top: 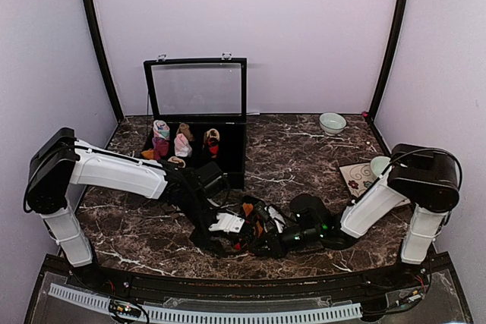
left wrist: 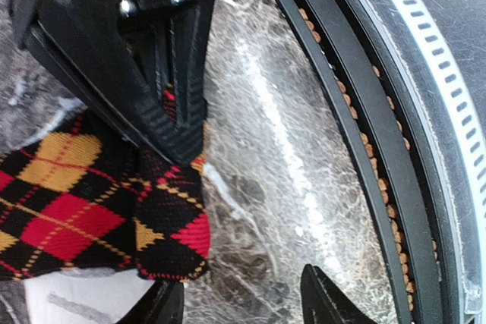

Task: Roll the socks
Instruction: Roll the sock at the center of the board.

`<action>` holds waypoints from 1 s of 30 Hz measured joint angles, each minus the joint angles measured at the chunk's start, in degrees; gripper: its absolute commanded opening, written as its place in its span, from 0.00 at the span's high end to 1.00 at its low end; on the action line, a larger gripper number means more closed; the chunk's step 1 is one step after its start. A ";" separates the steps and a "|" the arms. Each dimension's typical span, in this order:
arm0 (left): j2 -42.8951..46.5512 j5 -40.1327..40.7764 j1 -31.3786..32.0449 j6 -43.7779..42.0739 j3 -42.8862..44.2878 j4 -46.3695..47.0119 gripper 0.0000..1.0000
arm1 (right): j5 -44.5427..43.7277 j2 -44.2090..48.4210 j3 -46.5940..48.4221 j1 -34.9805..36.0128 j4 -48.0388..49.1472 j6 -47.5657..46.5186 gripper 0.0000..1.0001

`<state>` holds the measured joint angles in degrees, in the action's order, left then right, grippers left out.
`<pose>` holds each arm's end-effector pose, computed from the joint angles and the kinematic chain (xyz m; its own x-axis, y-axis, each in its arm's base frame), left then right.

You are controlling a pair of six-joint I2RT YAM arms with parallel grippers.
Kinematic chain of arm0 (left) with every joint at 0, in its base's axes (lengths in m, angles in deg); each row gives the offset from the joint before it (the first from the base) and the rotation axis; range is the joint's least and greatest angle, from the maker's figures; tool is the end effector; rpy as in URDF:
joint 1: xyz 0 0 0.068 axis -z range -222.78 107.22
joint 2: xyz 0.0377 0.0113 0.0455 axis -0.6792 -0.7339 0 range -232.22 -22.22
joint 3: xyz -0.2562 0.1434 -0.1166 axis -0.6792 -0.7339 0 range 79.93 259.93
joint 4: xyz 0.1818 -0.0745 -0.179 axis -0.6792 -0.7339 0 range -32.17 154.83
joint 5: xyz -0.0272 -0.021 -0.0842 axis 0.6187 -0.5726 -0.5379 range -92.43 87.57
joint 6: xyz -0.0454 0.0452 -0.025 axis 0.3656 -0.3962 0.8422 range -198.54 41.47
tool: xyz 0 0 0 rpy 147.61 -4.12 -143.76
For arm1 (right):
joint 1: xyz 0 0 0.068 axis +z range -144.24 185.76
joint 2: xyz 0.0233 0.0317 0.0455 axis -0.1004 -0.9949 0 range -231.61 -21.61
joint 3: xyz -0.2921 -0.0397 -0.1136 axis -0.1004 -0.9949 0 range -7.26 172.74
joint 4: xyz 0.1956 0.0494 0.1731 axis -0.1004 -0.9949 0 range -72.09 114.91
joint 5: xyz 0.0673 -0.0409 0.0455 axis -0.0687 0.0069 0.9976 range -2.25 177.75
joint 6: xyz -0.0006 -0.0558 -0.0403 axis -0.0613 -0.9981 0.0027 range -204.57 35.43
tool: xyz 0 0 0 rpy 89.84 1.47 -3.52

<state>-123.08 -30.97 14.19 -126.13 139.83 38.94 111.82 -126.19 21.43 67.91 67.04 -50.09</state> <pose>0.1708 -0.3114 0.1850 0.2815 0.7572 -0.5894 0.9358 -0.3525 -0.0060 0.1297 0.2938 0.1150 -0.7608 -0.3332 -0.5569 -0.6490 0.3826 0.6576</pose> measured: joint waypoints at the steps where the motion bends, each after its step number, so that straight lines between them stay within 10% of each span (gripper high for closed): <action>1: 0.44 0.33 0.15 0.00 -0.26 0.87 0.47 | 0.50 -0.22 -0.04 -0.28 0.28 0.39 1.00; 30: 2.71 16.90 3.69 -3.19 3.91 3.89 0.49 | 10.47 -3.58 1.20 -4.79 1.68 4.79 1.00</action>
<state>-120.37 -14.07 17.88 -129.32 143.74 42.83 122.29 -129.77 22.63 63.13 68.72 -45.30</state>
